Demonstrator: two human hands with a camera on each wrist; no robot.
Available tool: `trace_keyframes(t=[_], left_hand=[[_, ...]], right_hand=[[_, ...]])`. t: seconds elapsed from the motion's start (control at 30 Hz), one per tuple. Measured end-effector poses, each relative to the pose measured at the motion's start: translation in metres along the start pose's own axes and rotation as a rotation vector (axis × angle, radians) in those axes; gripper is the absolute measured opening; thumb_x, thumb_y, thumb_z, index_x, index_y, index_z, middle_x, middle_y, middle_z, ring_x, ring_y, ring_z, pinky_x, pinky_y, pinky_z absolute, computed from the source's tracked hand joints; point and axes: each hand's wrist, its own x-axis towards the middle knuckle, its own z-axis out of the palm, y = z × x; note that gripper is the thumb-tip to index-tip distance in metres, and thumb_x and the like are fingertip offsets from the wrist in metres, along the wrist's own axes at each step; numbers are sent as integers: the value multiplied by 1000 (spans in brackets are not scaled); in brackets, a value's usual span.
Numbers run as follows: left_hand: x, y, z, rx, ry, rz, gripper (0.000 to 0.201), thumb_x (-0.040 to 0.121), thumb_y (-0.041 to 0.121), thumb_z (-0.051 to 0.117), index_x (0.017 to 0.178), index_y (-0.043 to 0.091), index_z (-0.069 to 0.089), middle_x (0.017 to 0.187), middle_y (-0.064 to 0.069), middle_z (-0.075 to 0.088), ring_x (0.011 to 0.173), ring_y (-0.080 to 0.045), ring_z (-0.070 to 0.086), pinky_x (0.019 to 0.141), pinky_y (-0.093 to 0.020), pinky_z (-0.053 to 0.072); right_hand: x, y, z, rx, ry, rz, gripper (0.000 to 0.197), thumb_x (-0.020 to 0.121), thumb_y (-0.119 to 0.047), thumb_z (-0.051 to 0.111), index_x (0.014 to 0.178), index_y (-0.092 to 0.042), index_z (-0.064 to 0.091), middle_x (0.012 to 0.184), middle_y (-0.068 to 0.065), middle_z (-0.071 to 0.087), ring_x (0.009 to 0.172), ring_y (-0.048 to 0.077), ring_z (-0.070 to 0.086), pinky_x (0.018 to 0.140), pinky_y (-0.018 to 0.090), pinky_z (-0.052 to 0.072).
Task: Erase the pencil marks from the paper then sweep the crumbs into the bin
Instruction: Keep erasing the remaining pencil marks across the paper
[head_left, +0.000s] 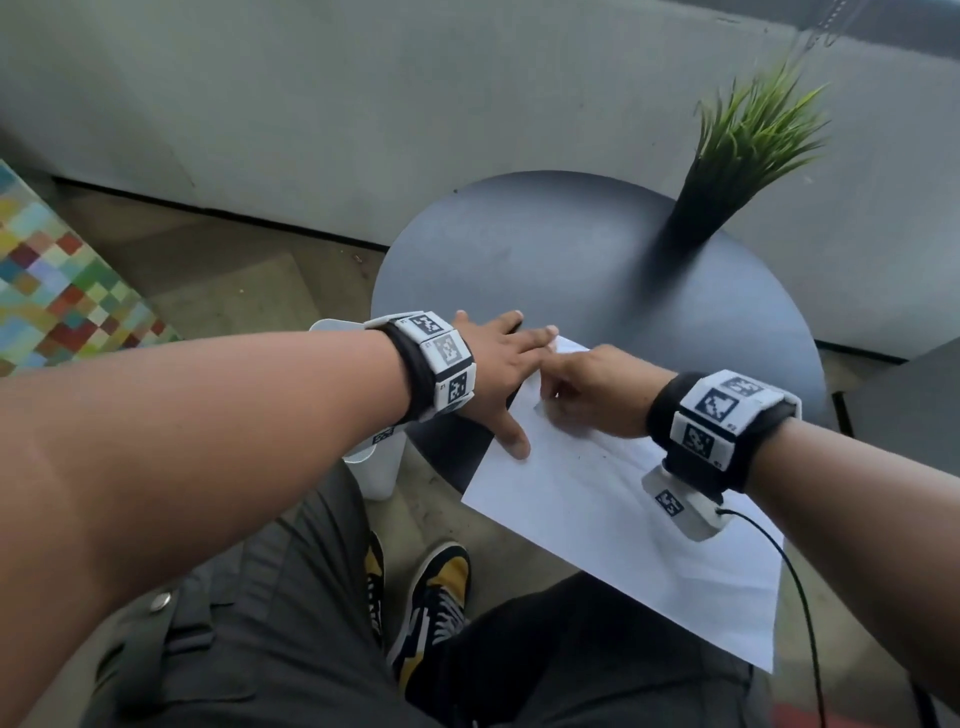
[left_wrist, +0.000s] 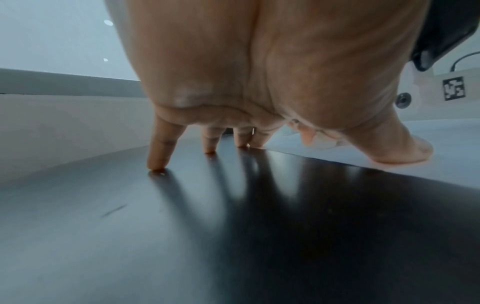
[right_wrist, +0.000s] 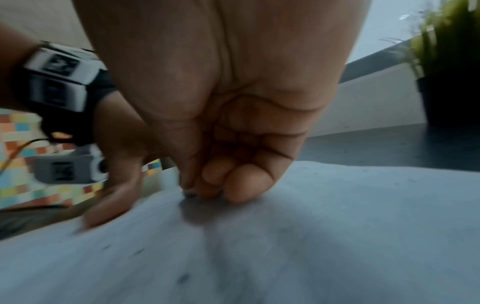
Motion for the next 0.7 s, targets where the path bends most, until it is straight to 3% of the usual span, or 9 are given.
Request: trace_keyframes(t=[0.07,0.13,0.27,0.33,0.43,0.53,0.6,0.7], left_hand=[[1,0,1,33,-11,-1,137,50,94,57,156,31,-2,162,18,-14,150,-23,-2,103,-70,30],[1,-1,3,57,-11,-1,138,50,95,55,156,30,-4,162,18,-15,150,-24,-3,102,-68,32],[0,0,1,25,-31,-7,138,50,94,58,155,33,-7,162,18,-18,151,-23,-7,105,-70,27],[0,1,0,26,-49,-15,140,50,93,60,155,32,-9,161,18,-19,151,-23,-8,105,-72,26],[-1,4,-1,48,-67,-24,144,48,93,61,155,30,-14,161,16,-21,151,-24,-10,105,-71,26],[-2,4,-3,38,-85,-31,145,48,91,63,155,30,-13,161,15,-22,151,-25,-11,106,-71,25],[-3,5,-4,51,-86,-30,146,48,92,62,155,29,-13,161,15,-22,151,-26,-11,105,-70,26],[-2,6,-3,60,-69,-28,145,50,91,64,156,27,-12,162,14,-19,151,-27,-9,105,-67,28]], right_hand=[[7,12,-7,19,96,125,7,86,-26,57,90,-20,56,83,-2,61,83,26,59,72,33,49],[8,17,-3,1,191,145,7,88,-29,55,88,-22,52,82,-1,59,83,28,59,69,31,45],[-6,-4,8,-40,24,-124,10,89,-21,55,94,-12,55,75,-2,50,70,23,49,64,30,40],[-2,3,1,-30,39,-52,9,88,-22,56,93,-15,56,77,-3,53,74,25,54,68,32,45],[3,20,-2,-12,192,91,9,89,-30,55,87,-23,49,76,-2,56,77,30,58,67,33,49],[-9,-2,9,-63,57,-90,5,89,-22,53,90,-17,53,68,-6,46,68,24,49,62,31,40],[-13,-8,8,-75,-58,-144,5,88,-21,54,91,-17,56,71,-4,52,70,21,50,66,31,42],[2,7,-2,-49,102,63,13,88,-26,52,96,-16,56,85,5,62,78,29,58,72,36,51]])
